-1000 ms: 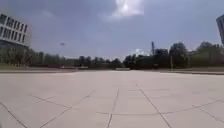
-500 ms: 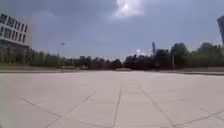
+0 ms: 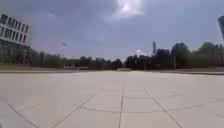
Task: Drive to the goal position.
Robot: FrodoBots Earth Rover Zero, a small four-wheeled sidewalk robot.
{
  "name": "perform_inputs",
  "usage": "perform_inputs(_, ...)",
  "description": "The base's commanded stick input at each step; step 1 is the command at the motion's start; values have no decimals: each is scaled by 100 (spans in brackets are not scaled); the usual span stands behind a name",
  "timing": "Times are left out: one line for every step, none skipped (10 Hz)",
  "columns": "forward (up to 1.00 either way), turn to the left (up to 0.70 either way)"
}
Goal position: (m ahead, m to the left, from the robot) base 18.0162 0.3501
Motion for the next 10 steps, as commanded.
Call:
perform_inputs(70, 0)
perform_inputs(70, 0)
perform_inputs(70, 0)
perform_inputs(70, 0)
perform_inputs(70, 0)
perform_inputs(70, 0)
perform_inputs(70, 0)
perform_inputs(70, 0)
perform_inputs(70, 0)
perform_inputs(70, 0)
